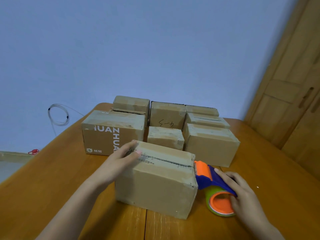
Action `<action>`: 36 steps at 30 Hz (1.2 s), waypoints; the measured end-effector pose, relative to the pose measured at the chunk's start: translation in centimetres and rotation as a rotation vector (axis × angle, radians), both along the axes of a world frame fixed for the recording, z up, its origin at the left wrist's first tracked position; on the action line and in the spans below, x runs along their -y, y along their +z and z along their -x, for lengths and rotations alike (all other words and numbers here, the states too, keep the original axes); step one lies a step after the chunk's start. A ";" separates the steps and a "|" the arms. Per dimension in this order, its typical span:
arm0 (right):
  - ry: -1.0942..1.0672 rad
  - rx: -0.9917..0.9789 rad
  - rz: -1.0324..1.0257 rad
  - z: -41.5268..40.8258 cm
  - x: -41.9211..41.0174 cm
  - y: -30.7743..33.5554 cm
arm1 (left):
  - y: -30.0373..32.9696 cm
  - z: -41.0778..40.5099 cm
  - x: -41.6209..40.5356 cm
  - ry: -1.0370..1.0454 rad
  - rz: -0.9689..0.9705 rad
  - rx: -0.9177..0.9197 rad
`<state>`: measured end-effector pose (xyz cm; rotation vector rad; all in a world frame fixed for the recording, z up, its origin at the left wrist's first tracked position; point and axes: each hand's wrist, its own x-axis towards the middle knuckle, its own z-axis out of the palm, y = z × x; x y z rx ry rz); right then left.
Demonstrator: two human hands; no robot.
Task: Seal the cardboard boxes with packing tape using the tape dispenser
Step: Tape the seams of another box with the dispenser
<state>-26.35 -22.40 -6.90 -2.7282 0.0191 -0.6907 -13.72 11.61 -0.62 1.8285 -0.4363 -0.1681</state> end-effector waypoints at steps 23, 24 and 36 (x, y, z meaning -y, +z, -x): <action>0.041 0.011 0.144 -2.0 -4.1 -0.2 | 2.7 -0.5 4.4 -0.057 -0.484 0.690; 0.043 0.011 0.145 -2.0 -4.1 -0.2 | 2.8 -0.3 5.1 -0.105 -0.531 0.684; 0.063 0.085 0.133 -1.9 -3.6 -0.8 | 1.6 -1.6 6.9 -0.509 -0.877 0.547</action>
